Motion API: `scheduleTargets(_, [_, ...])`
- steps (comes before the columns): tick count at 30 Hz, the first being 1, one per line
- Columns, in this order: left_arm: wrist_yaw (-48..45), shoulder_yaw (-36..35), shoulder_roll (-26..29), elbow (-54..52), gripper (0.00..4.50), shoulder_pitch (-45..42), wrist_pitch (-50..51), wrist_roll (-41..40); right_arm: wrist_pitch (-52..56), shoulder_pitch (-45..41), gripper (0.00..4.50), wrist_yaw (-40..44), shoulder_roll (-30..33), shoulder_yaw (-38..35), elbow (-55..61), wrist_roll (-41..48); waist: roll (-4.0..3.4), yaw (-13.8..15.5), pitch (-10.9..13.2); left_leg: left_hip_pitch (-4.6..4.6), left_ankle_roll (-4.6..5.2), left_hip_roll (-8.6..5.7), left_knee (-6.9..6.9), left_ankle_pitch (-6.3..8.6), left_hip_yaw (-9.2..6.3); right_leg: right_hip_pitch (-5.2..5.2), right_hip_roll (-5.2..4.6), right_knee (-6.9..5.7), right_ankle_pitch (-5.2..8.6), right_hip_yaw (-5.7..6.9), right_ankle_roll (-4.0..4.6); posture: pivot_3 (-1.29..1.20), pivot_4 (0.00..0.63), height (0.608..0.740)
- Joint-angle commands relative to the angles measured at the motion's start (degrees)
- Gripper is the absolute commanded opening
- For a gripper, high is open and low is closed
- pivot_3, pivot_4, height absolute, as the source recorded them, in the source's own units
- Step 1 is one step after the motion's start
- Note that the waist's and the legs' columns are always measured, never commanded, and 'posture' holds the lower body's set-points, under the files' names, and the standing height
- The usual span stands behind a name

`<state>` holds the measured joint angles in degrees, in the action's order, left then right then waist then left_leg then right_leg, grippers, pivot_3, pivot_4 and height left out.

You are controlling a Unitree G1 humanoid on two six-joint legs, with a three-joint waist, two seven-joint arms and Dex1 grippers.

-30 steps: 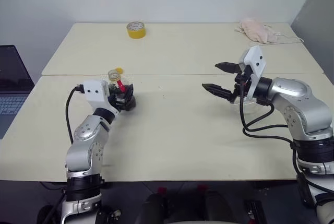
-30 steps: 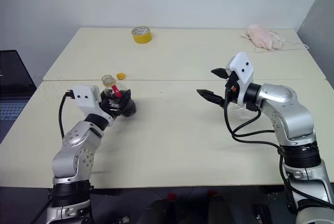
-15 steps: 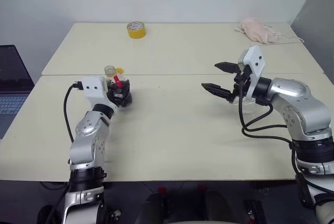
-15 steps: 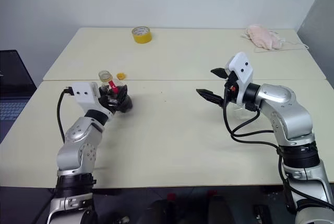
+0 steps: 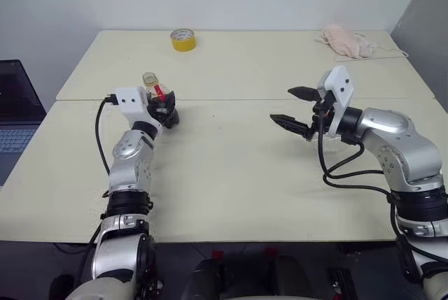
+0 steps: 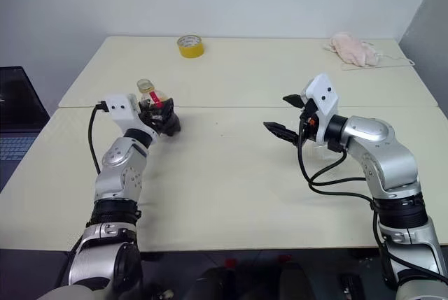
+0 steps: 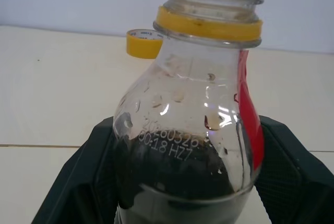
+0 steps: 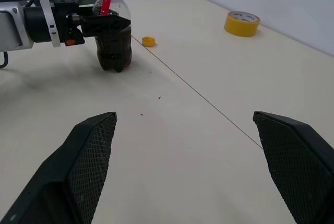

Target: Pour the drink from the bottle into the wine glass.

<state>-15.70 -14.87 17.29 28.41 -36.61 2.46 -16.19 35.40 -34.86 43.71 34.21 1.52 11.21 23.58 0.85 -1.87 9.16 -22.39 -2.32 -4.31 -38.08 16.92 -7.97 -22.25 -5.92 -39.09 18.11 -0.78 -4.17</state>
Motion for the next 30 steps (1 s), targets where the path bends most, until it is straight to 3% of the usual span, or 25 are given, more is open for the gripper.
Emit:
scheduleTargets(1, [-0.9,-0.4,0.3,2.1,3.32,-2.5,-2.2,-0.1,-0.4,-0.3,4.50,-0.3,0.3,-0.8,2.6,0.0,0.01,0.0,0.0,0.00,0.00,-0.01,-0.01,0.00,0.00,0.00,0.00,0.00,0.00,0.00,0.00,0.00,0.150,0.740])
scheduleTargets(8, [-1.4,-0.6,0.0,0.0,3.32,-0.2,-1.8,-0.6,-0.3,0.0,4.50,-0.5,0.3,-1.0,2.9,0.0,0.01,0.0,0.0,0.00,0.00,-0.01,-0.02,0.00,0.00,0.00,-0.01,-0.01,0.00,-0.01,-0.01,0.00,0.150,0.740])
scheduleTargets(13, [-1.0,-0.8,0.3,-2.2,4.47,1.1,-1.1,-0.4,-0.5,-0.3,4.50,-0.4,-0.1,-0.5,2.5,-0.1,0.01,0.0,0.0,0.00,0.00,-0.01,-0.02,0.00,0.00,-0.01,-0.01,0.00,0.00,-0.02,-0.01,0.00,0.150,0.740])
scheduleTargets(21, [-0.7,-0.9,0.3,-6.7,4.47,3.2,0.4,-0.7,-0.5,-0.4,4.50,-0.4,-0.2,-0.3,2.4,-0.2,0.01,-0.1,0.0,0.00,0.00,0.00,-0.01,0.00,0.00,-0.02,-0.01,0.00,0.00,-0.03,-0.01,0.00,0.150,0.740])
scheduleTargets(30, [-0.1,0.1,1.5,-20.1,4.47,5.5,6.5,-0.8,-0.6,-0.1,4.50,-0.3,-0.1,-0.5,2.3,-0.4,0.01,-0.1,0.0,-0.02,0.00,0.00,-0.01,0.00,-0.02,-0.01,-0.01,0.00,0.00,-0.02,-0.01,0.00,0.150,0.740])
